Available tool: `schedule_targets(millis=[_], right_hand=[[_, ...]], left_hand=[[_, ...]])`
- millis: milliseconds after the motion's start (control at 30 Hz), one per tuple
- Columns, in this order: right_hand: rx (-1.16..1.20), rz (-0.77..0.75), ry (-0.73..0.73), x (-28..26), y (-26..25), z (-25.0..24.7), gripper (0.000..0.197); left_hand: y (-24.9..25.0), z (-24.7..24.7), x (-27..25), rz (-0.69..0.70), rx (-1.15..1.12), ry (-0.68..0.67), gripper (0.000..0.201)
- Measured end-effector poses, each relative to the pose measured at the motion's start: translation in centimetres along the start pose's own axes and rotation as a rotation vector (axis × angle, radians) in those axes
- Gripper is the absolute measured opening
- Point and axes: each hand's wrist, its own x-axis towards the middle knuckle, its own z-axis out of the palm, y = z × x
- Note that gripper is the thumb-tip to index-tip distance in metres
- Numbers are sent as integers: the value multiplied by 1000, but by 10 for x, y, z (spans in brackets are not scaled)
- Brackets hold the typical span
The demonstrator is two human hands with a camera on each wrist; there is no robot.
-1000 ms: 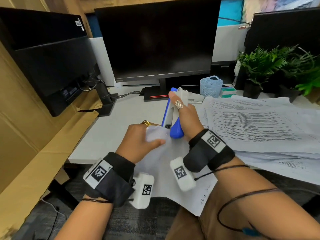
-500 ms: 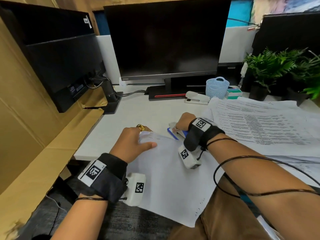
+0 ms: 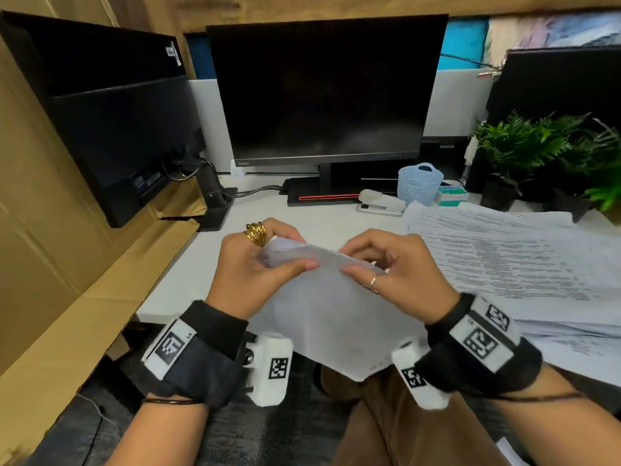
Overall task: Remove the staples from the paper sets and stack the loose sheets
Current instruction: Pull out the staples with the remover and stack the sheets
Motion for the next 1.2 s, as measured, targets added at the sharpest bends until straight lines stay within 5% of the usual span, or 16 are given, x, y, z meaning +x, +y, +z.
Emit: schedule_targets(millis=[133, 400, 667, 767, 967, 1067, 1200], right_hand=[[-74, -252, 147, -24, -4, -14, 16], [-216, -375, 250, -49, -7, -40, 15], [-267, -355, 286, -65, -2, -59, 16], [-269, -337, 318, -71, -3, -68, 20], [-217, 6, 496, -94, 4, -114, 30], [-312, 130, 463, -108, 10, -134, 41], [-787, 28, 511, -124, -9, -154, 54]], left_hand=[[12, 11, 0, 246, -163, -38, 11], [33, 39, 0, 274, -293, -60, 28], [43, 63, 7, 264, -368, -81, 42], [46, 70, 11, 314, -270, -112, 29], [23, 86, 18, -91, 107, -390, 28], [32, 114, 16, 8, 229, -384, 17], [61, 155, 28, 239, 333, -353, 21]])
